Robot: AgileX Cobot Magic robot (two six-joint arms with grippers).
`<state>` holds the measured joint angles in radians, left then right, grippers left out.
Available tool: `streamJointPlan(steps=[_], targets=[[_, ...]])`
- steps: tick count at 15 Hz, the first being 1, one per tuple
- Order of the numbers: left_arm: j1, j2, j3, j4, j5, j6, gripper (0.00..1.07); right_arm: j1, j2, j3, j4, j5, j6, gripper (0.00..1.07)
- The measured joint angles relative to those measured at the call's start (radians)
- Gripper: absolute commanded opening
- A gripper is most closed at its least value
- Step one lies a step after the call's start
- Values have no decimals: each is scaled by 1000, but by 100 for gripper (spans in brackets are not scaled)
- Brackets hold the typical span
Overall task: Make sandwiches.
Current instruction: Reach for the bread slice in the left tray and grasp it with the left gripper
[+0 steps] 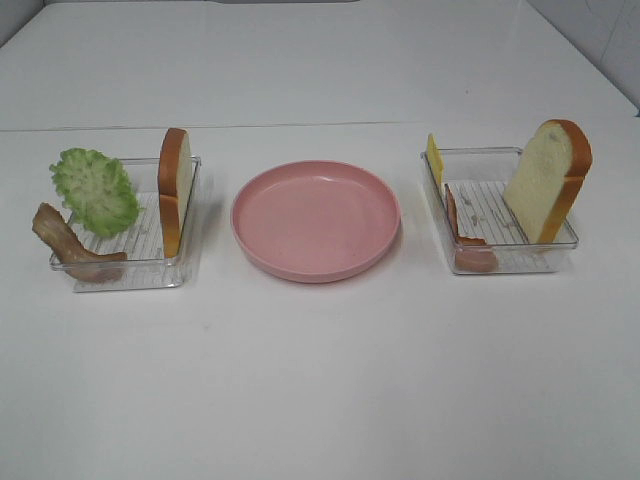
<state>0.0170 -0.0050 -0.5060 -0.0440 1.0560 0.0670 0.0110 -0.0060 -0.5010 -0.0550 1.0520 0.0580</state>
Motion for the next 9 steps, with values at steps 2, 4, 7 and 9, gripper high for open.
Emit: streamJointPlan(steps=[2, 4, 7, 9], targets=[[0, 0, 0, 0, 0, 0, 90, 0, 0, 0, 0, 0, 0, 78], [0, 0, 0, 0, 0, 0, 90, 0, 0, 0, 0, 0, 0, 78], [0, 0, 0, 0, 0, 0, 90, 0, 0, 0, 0, 0, 0, 78], [0, 0, 0, 0, 0, 0, 90, 0, 0, 0, 0, 0, 0, 78]])
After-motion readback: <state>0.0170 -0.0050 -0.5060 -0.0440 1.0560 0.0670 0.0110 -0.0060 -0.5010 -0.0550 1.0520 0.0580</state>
